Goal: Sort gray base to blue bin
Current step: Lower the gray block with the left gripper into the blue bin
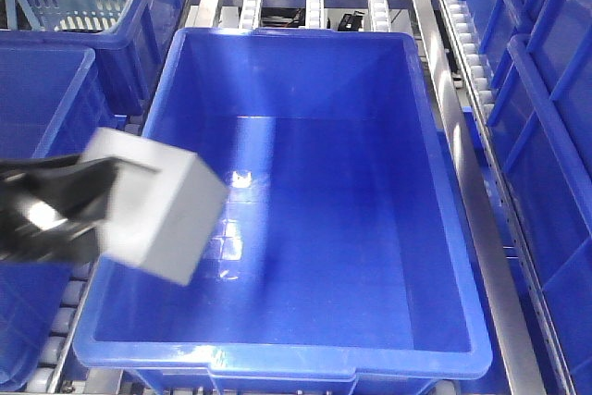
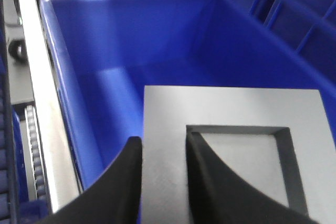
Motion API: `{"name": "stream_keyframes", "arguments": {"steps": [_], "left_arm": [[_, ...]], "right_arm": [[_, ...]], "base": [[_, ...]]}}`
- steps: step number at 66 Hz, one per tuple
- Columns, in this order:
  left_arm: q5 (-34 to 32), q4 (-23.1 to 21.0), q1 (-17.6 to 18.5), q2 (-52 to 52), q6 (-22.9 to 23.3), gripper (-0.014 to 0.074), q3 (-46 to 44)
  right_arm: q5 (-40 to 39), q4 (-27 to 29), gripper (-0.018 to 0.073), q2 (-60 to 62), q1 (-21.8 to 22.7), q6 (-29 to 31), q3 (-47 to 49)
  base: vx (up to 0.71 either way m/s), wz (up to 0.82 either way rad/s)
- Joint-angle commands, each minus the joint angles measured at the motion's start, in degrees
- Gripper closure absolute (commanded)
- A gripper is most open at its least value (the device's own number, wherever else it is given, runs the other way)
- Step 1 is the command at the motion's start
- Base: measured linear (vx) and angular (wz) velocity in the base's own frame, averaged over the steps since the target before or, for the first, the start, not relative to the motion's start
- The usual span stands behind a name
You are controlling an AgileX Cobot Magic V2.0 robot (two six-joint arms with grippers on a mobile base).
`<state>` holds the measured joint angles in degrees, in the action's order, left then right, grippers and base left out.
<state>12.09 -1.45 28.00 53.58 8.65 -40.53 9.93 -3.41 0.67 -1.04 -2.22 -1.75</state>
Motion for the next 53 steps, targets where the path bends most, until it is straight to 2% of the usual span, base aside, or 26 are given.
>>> {"name": "stream_keyframes", "arguments": {"steps": [1,23,53], "left_arm": [[-7.08,-0.71,0.17,5.43,-0.03,0.0592,-5.04],[-7.77,-0.71,0.17,22.41,-0.98,0.0592,-13.93],[-8.00,-0.76,0.73,37.11,-0.98,0.0584,-23.43]], "right_arm": [[-4.29,-0.35,0.0568,0.66,0.26,0.31,-0.83],[-4.29,-0.35,0.0568,0.66,0.26,0.31,-0.83],[-4.29,-0.35,0.0568,0.66,0.26,0.31,-0.83]], "base": [[0.00,0.00],[0.00,0.00],[0.00,0.00]]}}
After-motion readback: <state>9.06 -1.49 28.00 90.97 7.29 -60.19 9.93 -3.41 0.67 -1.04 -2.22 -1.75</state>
